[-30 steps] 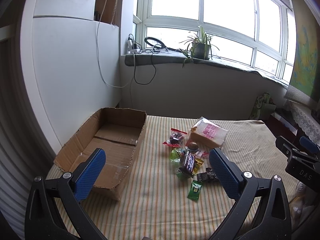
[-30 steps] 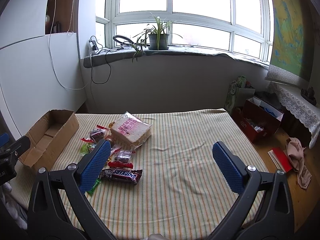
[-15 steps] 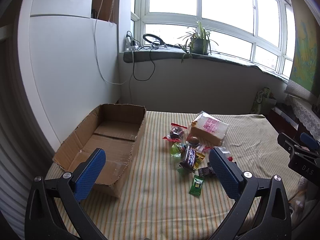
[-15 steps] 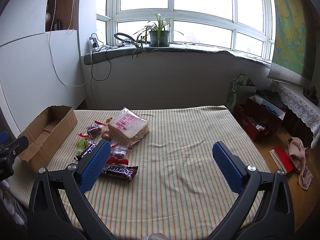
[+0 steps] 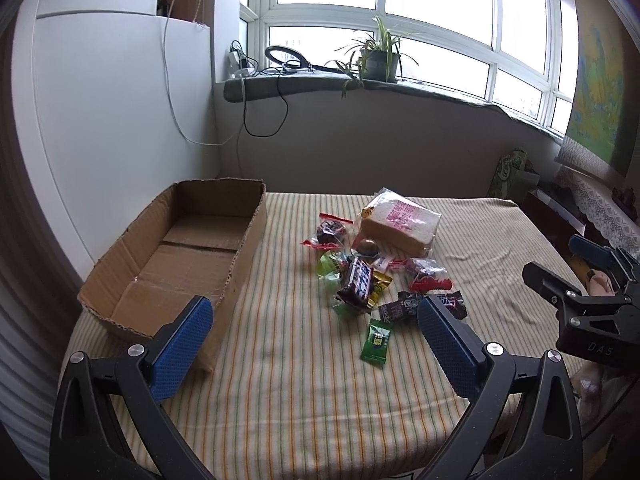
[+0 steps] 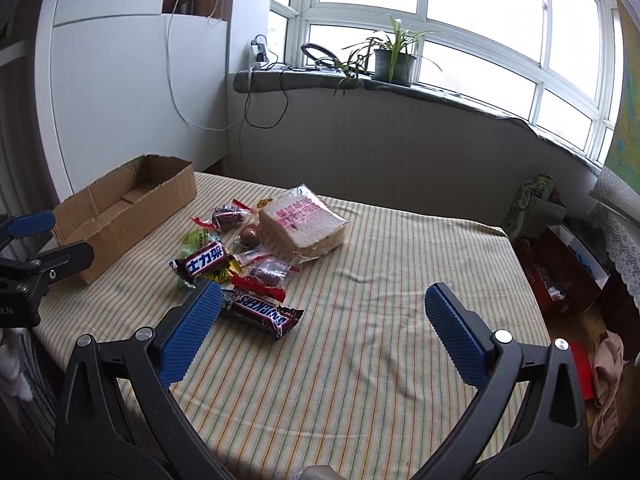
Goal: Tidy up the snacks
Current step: 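Grasp the green candy packet with the left gripper while the right gripper grasps the Snickers bar, then carry the green candy with the left gripper while the right gripper carries the Snickers to the box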
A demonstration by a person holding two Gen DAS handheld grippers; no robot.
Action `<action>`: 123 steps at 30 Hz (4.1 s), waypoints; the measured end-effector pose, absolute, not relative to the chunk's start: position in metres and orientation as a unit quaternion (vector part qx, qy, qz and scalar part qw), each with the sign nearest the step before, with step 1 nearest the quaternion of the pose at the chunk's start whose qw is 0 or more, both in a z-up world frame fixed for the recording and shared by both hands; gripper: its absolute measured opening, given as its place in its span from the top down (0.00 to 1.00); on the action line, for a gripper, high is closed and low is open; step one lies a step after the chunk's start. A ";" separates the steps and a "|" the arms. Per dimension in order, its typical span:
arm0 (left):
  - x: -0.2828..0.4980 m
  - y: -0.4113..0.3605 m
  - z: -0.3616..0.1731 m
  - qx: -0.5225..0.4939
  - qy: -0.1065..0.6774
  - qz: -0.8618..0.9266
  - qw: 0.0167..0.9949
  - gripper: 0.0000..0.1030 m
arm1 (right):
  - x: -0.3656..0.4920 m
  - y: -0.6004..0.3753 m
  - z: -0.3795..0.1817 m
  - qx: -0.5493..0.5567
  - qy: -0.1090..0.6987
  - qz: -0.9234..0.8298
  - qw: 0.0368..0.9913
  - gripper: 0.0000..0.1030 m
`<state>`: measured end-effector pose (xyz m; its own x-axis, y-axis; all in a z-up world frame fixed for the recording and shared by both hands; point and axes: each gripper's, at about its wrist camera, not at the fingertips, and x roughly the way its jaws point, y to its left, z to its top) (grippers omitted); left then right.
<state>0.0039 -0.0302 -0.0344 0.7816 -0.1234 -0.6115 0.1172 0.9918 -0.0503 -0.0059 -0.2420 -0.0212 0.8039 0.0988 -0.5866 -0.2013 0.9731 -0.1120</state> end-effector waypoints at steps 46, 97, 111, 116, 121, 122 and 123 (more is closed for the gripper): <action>0.056 -0.075 -0.124 0.036 0.456 -0.158 0.875 0.73 | 0.105 -0.202 -0.115 -0.132 0.483 0.331 0.800 0.53; 0.031 -0.026 -0.077 -0.034 0.404 -0.143 0.903 0.80 | 0.044 -0.197 -0.058 -0.030 0.430 0.304 0.850 0.71; 0.045 0.057 -0.049 -0.070 0.362 -0.063 0.928 0.80 | 0.070 -0.101 -0.021 -0.065 0.386 0.347 0.852 0.71; 0.052 0.084 -0.047 -0.072 0.357 -0.035 0.931 0.80 | 0.082 -0.063 -0.021 -0.085 0.382 0.358 0.848 0.71; 0.055 0.105 -0.048 -0.074 0.354 -0.017 0.932 0.80 | 0.091 -0.031 -0.024 -0.097 0.384 0.366 0.842 0.71; 0.056 0.108 -0.048 -0.074 0.354 -0.015 0.932 0.80 | 0.093 -0.026 -0.025 -0.099 0.385 0.367 0.841 0.71; 0.057 0.111 -0.049 -0.075 0.354 -0.012 0.932 0.80 | 0.096 -0.020 -0.027 -0.100 0.386 0.368 0.840 0.71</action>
<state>0.0566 0.1111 -0.0486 0.7493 -0.0761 -0.6579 -0.0305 0.9883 -0.1491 0.0956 -0.0205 -0.0266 0.4308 0.5417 -0.7218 -0.6962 0.7084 0.1161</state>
